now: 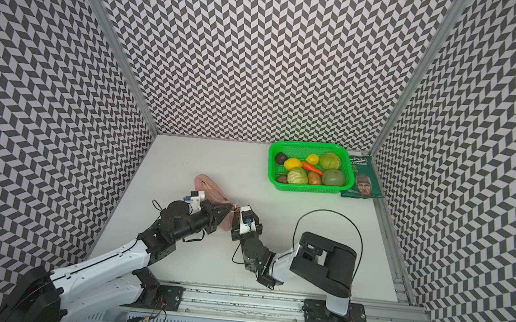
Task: Remove the decoration from the bag
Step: Remove the decoration item from the bag.
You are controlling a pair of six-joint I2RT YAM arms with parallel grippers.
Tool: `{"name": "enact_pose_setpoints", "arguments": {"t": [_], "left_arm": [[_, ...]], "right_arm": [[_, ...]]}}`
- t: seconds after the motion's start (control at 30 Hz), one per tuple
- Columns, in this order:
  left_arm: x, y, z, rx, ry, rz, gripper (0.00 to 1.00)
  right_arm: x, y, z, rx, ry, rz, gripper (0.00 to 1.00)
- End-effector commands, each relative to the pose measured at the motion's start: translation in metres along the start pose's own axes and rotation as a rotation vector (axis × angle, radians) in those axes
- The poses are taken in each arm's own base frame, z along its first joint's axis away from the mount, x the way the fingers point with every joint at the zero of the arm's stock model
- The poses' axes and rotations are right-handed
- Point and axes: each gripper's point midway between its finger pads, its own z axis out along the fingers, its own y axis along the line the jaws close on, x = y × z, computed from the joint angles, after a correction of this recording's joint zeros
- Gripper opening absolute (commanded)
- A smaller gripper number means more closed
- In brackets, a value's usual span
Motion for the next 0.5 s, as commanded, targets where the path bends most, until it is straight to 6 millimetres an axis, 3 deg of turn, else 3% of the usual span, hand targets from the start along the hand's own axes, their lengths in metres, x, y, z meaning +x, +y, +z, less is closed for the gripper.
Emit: {"name": "enact_pose_setpoints", "arguments": {"t": [0.0, 0.47], "left_arm": [[-0.003, -0.027, -0.001, 0.073, -0.012, 0.013, 0.0], [-0.003, -0.028, -0.001, 0.074, -0.013, 0.015, 0.0]], "right_arm": [[-0.008, 0.003, -0.001, -0.006, -0.031, 0.027, 0.49], [0.002, 0.016, -0.003, -0.089, 0.0, 0.005, 0.45]]}}
